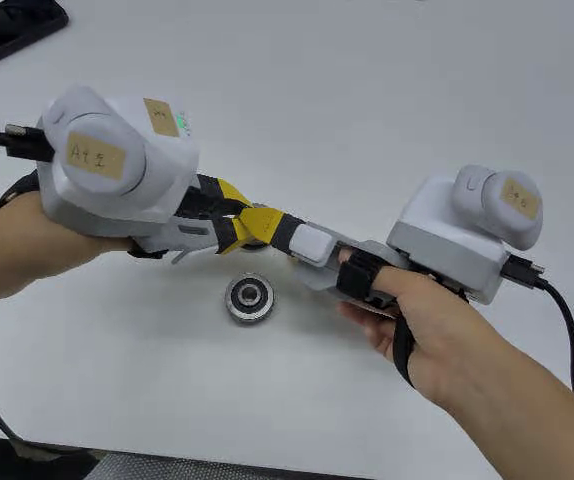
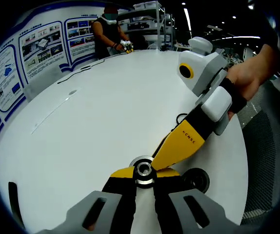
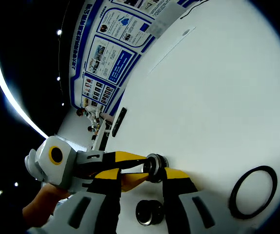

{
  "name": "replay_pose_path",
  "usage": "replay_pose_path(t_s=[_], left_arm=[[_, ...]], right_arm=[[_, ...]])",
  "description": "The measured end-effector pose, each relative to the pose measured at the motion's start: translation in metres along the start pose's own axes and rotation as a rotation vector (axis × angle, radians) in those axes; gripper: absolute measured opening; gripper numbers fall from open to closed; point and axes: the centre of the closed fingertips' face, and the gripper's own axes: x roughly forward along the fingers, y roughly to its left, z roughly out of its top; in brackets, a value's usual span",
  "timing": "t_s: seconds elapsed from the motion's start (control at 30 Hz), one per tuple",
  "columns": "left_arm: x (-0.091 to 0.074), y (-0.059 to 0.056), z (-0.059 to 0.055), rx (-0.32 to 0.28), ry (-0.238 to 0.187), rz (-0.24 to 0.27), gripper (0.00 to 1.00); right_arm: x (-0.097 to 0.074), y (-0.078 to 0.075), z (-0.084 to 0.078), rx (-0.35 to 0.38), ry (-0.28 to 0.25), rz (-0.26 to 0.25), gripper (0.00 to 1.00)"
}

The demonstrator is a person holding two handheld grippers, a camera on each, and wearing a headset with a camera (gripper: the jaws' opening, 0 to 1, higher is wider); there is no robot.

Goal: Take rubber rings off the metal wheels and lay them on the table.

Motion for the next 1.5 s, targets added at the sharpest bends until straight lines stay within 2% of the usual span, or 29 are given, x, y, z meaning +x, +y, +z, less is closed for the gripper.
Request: replay_pose_path(t_s=[0.57,0.77,0.8,0.9,1.0,1.5], left_arm=[[0.000,-0.001,0.001,0.003,0.003,0.000,0.12],[-0.001,-0.003,0.002,0.002,0.004,0.001,0.12],[-0.001,-0.003,0.002,0.002,0.004,0.002,0.12],[-0.001,-0.003,0.002,0.001,0.003,0.002,0.12],[-0.001,-0.004,0.003,0.001,0.003,0.002,0.12],[-0.001,-0.004,0.003,0.002,0.001,0.000,0.12]], right_arm=[[-0.001,-0.001,0.002,-0.009,-0.003,-0.008,0.32],[0.002,-0.012,0.004,0.004,0.004,-0.033,0.21],[0.002,-0.017,0.004,0.010,0.011,-0.053,0.17],[0.002,-0.023,0.004,0.040,0.018,-0.064,0.08],[0.004,-0.028,0.005,0.029,0.024,-0.071,0.04],[0.005,-0.034,0.008,0.072,0.022,-0.056,0.02]])
